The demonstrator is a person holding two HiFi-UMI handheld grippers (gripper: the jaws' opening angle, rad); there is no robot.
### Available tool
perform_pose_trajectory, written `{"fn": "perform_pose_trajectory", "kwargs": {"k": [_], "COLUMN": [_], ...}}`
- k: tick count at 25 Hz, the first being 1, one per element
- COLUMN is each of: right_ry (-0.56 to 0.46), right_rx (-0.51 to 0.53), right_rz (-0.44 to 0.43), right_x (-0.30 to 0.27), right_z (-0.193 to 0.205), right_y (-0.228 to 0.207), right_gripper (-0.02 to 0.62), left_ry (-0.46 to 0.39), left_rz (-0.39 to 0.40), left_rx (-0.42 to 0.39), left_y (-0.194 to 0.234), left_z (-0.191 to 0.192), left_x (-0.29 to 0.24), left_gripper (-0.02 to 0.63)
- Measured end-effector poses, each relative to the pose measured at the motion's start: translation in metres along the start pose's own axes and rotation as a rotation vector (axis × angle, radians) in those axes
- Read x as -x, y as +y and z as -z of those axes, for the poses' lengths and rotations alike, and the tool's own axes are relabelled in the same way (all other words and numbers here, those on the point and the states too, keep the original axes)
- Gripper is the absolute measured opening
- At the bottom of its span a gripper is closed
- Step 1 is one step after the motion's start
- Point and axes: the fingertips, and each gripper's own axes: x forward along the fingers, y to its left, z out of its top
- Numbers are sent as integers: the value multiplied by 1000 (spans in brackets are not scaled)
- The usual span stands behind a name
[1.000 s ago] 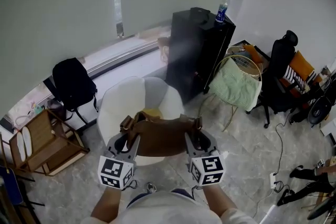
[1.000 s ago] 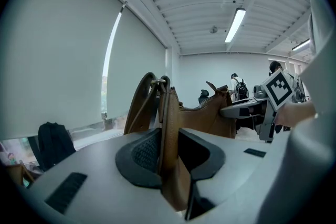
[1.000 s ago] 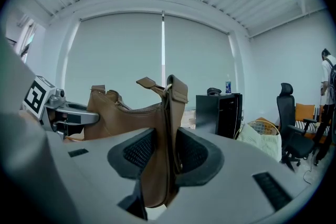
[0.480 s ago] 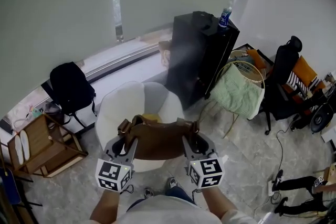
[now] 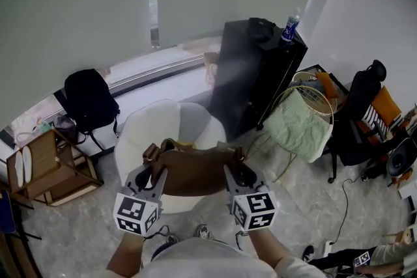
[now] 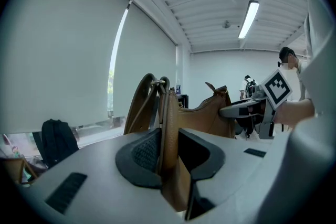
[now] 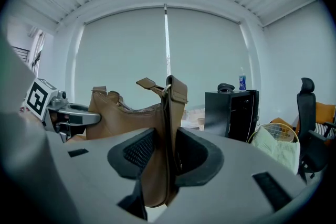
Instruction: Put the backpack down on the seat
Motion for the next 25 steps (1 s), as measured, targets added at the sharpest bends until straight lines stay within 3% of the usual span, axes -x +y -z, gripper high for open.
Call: {"fn": "perform_pose_trajectory", "kwargs": {"k": [13,25], "right_ry": [16,10], "right_rx": [16,1], "right_rz": [-95,-70], "right_x": [-37,-110], "right_z": [-3,-19], "right_y": [-29,13], "right_gripper": [150,150], "left_ry": [3,-7], "left_rz": [-96,-74], "left_rx": [44,40], "left_y": [2,91], "left_z": [1,-4], "left_x": [-31,-43], "left_gripper": [104,104]}}
